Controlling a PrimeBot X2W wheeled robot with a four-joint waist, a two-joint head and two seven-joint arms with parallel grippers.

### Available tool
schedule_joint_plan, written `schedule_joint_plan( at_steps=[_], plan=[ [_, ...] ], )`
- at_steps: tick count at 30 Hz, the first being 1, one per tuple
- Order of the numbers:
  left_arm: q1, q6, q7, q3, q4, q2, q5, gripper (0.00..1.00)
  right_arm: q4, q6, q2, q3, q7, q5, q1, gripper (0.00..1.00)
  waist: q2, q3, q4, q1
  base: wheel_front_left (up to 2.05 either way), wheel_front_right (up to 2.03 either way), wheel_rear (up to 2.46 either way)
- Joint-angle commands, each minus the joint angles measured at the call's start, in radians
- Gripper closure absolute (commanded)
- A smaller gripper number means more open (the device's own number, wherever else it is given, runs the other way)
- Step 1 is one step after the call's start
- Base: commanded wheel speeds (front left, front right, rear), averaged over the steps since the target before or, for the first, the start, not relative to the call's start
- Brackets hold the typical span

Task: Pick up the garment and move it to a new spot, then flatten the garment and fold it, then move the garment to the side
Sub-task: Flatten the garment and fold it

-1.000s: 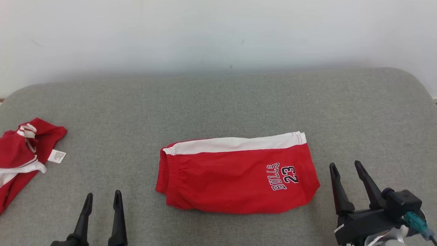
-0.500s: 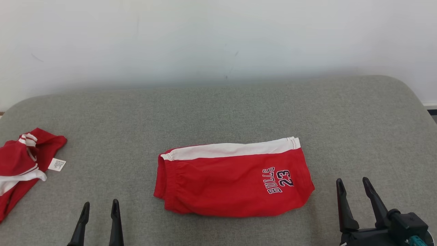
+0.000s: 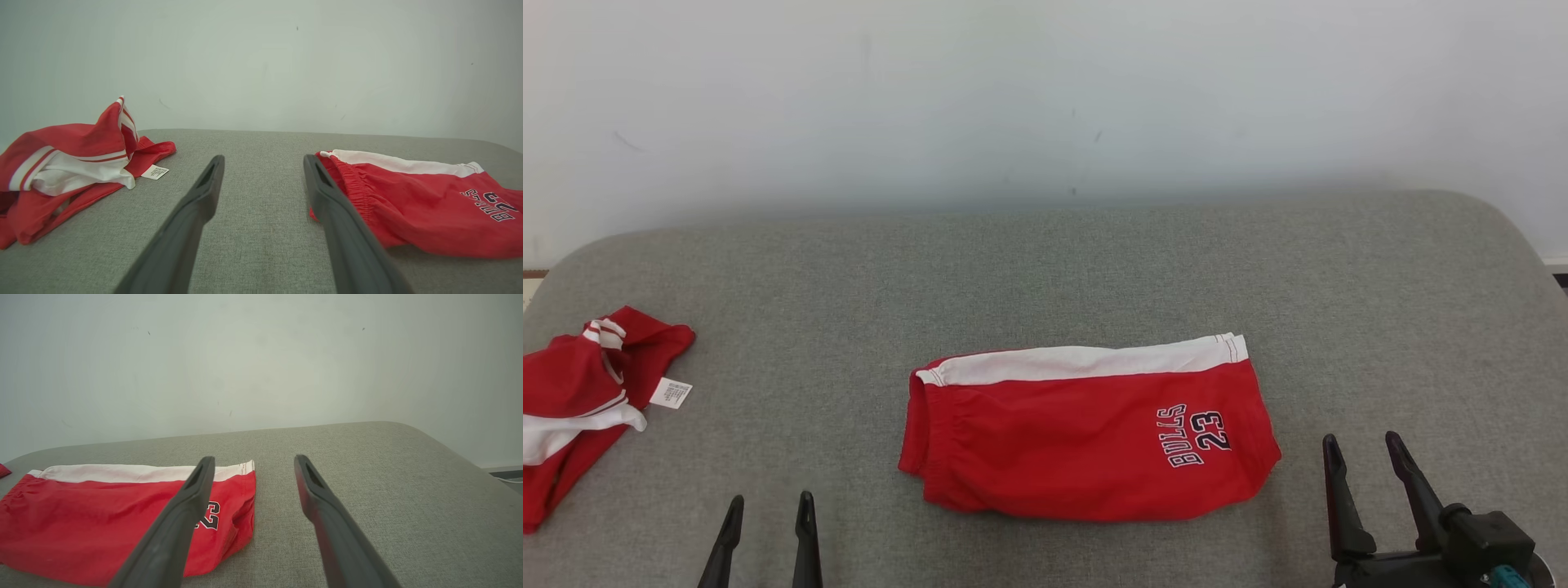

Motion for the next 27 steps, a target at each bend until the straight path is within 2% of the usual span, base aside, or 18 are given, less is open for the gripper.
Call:
schedule_joint_plan(
  at_steps=[1,20,27],
  plan=[
    [0.007,-0.001,-0.004,-0.001,0.004,0.002,0.006,0.00,0.003,0.001,0.002,0.002,-0.001,-0.002,-0.005,0.00,0.0000,0.000,-0.001,0.0000,0.00,0.00,0.00],
    [0.000,-0.008,-0.004,0.000,0.006,0.003,0.009,0.00,0.050,0.001,0.008,-0.014,0.005,0.011,-0.013,0.00,0.0000,0.003,0.000,0.0000,0.00,0.00,0.00],
    [0.000,-0.005,-0.004,0.000,0.006,0.002,0.004,0.00,0.121,0.001,0.000,0.005,0.067,0.009,-0.097,0.00,0.0000,0.012,-0.001,0.0000,0.00,0.00,0.00]
  ],
)
